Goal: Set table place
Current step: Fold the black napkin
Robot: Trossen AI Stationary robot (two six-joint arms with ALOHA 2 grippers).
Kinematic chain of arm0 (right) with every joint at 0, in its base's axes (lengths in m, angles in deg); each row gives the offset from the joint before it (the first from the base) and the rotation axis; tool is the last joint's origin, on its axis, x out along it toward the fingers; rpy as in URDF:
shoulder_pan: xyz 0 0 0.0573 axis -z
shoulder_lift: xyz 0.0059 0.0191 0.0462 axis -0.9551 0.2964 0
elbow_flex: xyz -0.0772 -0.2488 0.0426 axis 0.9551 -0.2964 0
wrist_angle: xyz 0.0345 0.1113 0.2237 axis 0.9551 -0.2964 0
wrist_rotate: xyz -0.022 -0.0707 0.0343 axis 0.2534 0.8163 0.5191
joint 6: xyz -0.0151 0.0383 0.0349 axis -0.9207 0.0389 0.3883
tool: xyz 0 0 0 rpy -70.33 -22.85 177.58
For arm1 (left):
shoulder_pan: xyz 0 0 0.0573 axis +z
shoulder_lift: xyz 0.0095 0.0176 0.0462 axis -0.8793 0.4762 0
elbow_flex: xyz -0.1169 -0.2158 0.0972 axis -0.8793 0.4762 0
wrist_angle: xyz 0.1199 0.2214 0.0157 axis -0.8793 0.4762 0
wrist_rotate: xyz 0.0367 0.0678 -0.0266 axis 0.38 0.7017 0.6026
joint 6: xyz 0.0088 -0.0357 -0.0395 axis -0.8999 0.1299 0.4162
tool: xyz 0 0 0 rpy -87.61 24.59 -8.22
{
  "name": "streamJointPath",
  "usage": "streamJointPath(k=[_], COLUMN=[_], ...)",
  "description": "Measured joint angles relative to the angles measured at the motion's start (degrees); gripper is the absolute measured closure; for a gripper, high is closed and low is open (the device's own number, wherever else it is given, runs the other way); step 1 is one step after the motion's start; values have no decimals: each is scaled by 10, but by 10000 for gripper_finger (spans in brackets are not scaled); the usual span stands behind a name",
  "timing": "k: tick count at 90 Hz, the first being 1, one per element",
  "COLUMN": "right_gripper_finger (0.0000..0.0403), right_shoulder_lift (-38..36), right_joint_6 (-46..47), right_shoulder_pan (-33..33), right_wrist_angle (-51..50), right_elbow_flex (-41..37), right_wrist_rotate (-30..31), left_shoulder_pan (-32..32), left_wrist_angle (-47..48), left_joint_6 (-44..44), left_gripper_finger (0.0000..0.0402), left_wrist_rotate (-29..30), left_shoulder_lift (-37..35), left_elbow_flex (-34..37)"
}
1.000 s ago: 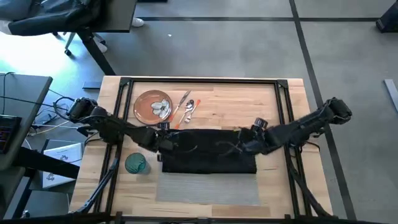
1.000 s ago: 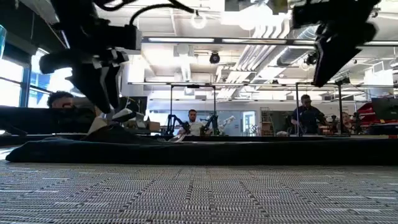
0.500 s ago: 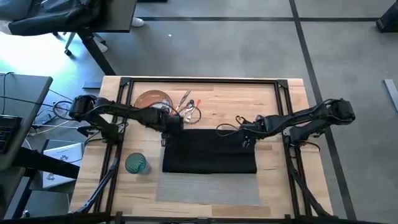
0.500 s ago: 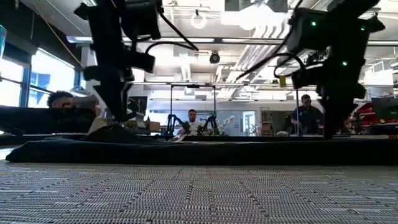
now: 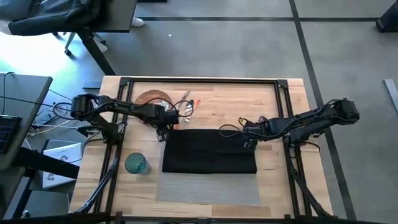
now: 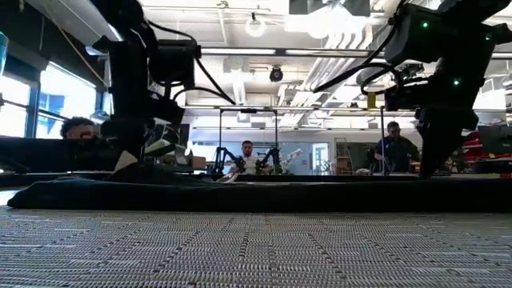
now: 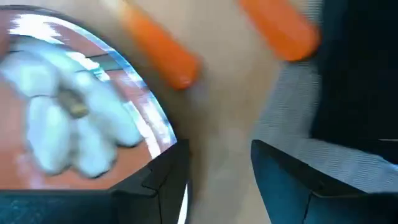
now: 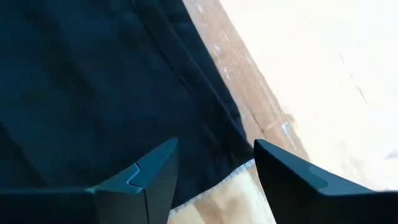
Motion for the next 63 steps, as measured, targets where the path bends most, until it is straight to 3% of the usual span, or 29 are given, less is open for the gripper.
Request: streamJointPath(k=[10,21,26,55,63], right_gripper_finger=[208,208,208,208,208], right_shoulder_lift=[0,0,0,0,0], right_joint_6=[0,6,7,7,7], right_shoulder_pan=[0,0,0,0,0], right_wrist_angle=[-1,-2,0,19,19], right_elbow_flex=[0,0,0,0,0], right_wrist_rotate=[1,-8,-10,-10,-10], left_shoulder_pan=[1,3,7,37,40], left_wrist_angle=[-5,-29,-49,-118,-154], left_joint_6=[-10,-13,-5,31,31], left_gripper_finger=[241,241,241,241,241], left_wrist_rotate=[-1,-129,-159,-178,-218], left_shoulder_lift=[-36,-88,-104,-90,-90], left_elbow_flex=[-20,-26,-20,65,77])
